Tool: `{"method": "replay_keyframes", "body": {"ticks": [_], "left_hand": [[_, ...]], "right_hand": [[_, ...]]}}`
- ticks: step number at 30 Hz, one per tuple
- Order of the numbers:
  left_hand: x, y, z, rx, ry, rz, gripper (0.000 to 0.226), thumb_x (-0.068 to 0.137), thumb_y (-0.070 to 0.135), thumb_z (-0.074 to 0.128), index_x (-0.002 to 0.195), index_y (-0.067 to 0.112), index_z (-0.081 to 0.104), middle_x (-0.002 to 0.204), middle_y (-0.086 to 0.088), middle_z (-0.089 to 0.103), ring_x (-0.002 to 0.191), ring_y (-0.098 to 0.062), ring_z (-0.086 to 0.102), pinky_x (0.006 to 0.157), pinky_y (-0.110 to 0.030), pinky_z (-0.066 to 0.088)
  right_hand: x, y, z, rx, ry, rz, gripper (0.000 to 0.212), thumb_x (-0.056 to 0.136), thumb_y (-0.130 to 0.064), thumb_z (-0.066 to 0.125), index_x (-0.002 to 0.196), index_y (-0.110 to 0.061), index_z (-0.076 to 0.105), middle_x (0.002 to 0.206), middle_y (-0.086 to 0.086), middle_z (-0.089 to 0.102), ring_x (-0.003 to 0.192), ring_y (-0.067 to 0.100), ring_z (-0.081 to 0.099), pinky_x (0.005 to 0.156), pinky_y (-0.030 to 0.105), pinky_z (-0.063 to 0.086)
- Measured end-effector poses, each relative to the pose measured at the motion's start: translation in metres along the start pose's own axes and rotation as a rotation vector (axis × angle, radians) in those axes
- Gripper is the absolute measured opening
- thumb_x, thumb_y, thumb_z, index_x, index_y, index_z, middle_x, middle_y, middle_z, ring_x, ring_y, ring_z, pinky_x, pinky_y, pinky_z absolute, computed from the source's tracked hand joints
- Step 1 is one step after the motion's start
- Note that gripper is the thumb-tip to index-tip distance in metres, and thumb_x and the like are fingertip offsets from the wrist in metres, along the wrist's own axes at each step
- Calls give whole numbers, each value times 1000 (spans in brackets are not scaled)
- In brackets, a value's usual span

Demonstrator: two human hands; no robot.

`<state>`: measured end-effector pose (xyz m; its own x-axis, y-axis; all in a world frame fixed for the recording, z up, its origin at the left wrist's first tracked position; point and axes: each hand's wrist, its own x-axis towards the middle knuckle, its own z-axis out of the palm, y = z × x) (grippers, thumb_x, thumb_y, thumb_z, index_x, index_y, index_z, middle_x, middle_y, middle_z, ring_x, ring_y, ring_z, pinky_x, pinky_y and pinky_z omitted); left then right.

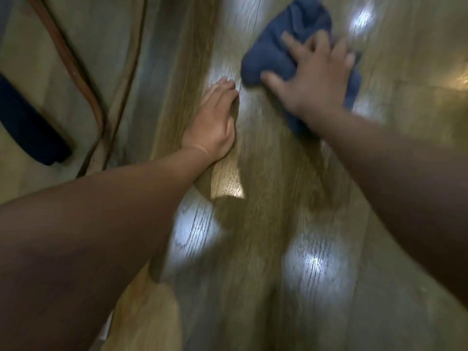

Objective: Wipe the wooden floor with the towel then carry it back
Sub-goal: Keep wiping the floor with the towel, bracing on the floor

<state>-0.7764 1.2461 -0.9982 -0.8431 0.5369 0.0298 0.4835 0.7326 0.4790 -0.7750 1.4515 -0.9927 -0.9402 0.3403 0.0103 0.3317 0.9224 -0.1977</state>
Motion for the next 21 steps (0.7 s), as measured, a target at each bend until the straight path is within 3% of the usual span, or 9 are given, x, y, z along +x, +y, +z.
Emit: {"method": "replay_keyframes", "body": {"ticks": [3,6,8,10,13,15,17,19,21], "left_hand": [[-1,1,0,1,-13,1,46,87,-7,43,131,-11,52,145,-26,46,142,-38,36,121,-30,13],[0,-5,1,-8,-6,-5,45,90,-3,41,133,-10,52,147,-27,43,142,-39,36,120,-23,10],[0,-2,2,-15,0,-45,44,96,4,40,138,-5,48,152,-22,39,145,-33,31,116,-14,1],[-7,8,6,-9,-9,-71,41,101,11,38,139,-2,47,154,-18,38,147,-29,27,116,-15,-2],[-38,31,15,-35,72,-113,33,101,11,38,124,-1,58,143,-19,50,139,-32,40,120,-30,6],[-69,40,23,-30,70,-170,38,100,13,37,130,3,56,147,-15,49,143,-30,36,120,-33,4],[-81,41,28,55,39,-162,43,100,19,36,138,6,51,151,-12,44,147,-29,29,121,-37,3],[-80,38,31,142,49,-151,41,99,23,34,132,9,54,146,-10,49,144,-28,33,122,-39,8],[-79,35,35,198,80,-122,38,98,25,33,123,8,56,135,-9,55,135,-26,43,121,-38,16]], "right_hand": [[-135,-10,3,88,40,-17,72,77,-67,54,143,-38,48,126,11,54,118,41,43,100,55,33],[-265,-11,2,206,-30,-354,70,72,-63,67,135,-35,59,111,4,58,104,34,46,86,51,39],[-295,3,3,238,-99,-589,65,74,-65,68,131,-33,64,107,1,60,100,33,50,81,46,40],[-282,16,-2,260,-150,-648,62,75,-65,70,128,-32,68,102,3,64,94,33,56,79,44,39],[-230,26,-14,177,-35,-556,62,75,-63,72,129,-31,67,108,12,65,98,40,58,86,49,41],[-175,43,-16,96,-57,-496,64,80,-67,62,135,-35,60,118,16,61,111,43,54,96,53,38],[-141,52,-15,90,-76,-319,68,81,-74,51,133,-32,59,120,14,61,117,39,55,99,51,39],[-131,56,-4,189,-103,-153,68,76,-77,49,115,-25,67,107,7,69,107,29,64,93,44,46],[-138,48,-2,219,-115,-50,59,69,-79,48,79,-25,67,86,1,69,87,18,66,83,37,49]]}}
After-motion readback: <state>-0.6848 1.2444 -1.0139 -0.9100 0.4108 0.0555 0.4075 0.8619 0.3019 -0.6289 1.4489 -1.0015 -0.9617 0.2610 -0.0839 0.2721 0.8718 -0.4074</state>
